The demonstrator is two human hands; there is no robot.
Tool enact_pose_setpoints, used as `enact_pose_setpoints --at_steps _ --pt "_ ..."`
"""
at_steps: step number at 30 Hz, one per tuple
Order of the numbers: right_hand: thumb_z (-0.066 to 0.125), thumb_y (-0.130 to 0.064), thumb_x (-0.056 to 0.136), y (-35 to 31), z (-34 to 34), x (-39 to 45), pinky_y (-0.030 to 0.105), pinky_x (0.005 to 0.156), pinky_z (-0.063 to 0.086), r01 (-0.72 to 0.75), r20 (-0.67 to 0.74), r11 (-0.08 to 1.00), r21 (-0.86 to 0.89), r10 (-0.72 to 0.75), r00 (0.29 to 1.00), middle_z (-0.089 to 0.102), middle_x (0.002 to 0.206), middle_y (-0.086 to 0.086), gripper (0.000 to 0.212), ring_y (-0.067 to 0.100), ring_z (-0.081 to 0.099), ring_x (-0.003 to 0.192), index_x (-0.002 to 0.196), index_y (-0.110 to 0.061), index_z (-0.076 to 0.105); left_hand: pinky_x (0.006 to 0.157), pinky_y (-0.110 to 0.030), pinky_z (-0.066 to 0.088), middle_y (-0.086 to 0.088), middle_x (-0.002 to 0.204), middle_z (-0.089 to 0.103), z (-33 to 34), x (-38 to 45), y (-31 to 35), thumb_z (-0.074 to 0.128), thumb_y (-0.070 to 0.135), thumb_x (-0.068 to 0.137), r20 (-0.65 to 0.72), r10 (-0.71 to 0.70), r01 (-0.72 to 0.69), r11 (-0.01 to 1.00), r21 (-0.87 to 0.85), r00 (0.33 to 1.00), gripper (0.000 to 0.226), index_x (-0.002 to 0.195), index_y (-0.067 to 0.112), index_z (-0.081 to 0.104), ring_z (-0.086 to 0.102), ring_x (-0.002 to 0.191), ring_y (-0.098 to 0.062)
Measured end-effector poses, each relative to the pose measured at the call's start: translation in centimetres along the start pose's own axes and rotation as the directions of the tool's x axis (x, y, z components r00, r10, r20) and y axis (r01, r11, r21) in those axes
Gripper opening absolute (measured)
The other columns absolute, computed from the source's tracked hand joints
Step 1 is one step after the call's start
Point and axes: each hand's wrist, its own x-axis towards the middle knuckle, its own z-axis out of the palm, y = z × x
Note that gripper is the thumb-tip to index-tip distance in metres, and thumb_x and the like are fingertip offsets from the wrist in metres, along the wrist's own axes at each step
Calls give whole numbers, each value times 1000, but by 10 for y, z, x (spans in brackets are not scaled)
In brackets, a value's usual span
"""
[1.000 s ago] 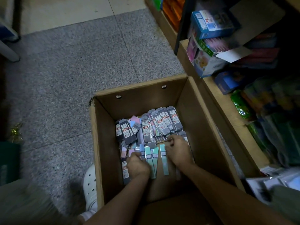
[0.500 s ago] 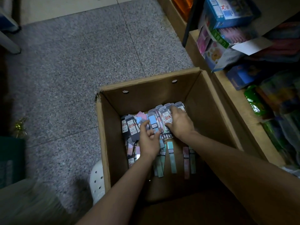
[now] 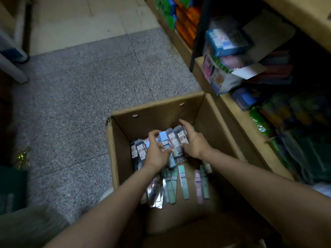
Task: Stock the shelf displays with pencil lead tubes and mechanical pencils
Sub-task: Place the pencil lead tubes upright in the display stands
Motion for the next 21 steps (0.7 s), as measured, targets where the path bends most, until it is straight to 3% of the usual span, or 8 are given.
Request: enact_pose_setpoints --at_steps 2,5,7,9,11,15,18,21 --pt "68 -6 81 -13 -34 -17 25 94 48 39 -75 988 153 -28 997 61 125 6 88 23 63 104 152 -33 23 68 -35 48 4 67 47 -13 5 36 73 4 81 66 104 -111 987 114 992 61 115 33 31 49 57 -10" --pt "73 2 76 -35 -91 -47 6 76 44 124 -201 971 202 -83 976 59 114 0 82 11 59 90 146 -20 36 76 -43 55 -5 82 64 -24 7 106 72 5 81 233 258 -314 916 249 938 65 121 37 32 65 74 -20" --pt "75 0 74 -46 -128 -72 12 73 46 154 -295 976 157 -102 950 61 101 -9 74 9 60 83 136 -20 40 73 -43 53 -9 83 65 -24 0 152 68 1 84 346 358 -447 866 224 867 64 123 37 31 64 74 -20" --pt "79 -7 72 -52 -163 -103 20 68 48 166 -398 977 136 -99 912 60 86 -14 69 2 57 67 123 -26 38 63 -31 51 -1 76 61 -16 -12 191 66 -4 85 426 457 -561 814 154 780 62 120 35 32 61 64 -6" --pt "81 -16 72 -54 -192 -137 30 69 50 160 -476 981 113 -88 875 64 84 -10 65 3 58 64 114 -29 33 63 -19 52 -2 84 62 -1 -27 223 64 -10 85 446 522 -591 806 19 727 60 116 30 32 63 66 1" --pt "70 -22 85 -46 -243 -202 45 73 54 91 -581 996 -17 -84 809 66 86 0 49 17 64 73 110 -30 28 73 -42 59 -22 101 66 41 -61 269 63 -10 86 442 578 -548 810 -208 687 56 115 27 33 69 81 -24" --pt "64 -22 92 -41 -278 -243 50 71 52 7 -666 997 -72 -54 744 66 82 13 42 25 63 73 112 -25 28 63 -29 58 -11 92 73 65 -79 287 62 -5 89 519 591 -534 800 -275 618 53 118 29 34 73 82 -21" --pt "63 -21 93 -41 -311 -272 50 66 50 -35 -716 996 -84 -35 697 61 75 20 38 27 60 64 110 -25 28 72 -32 59 -8 91 74 84 -91 299 61 -1 90 577 595 -532 792 -300 560 53 118 35 34 73 86 -18"
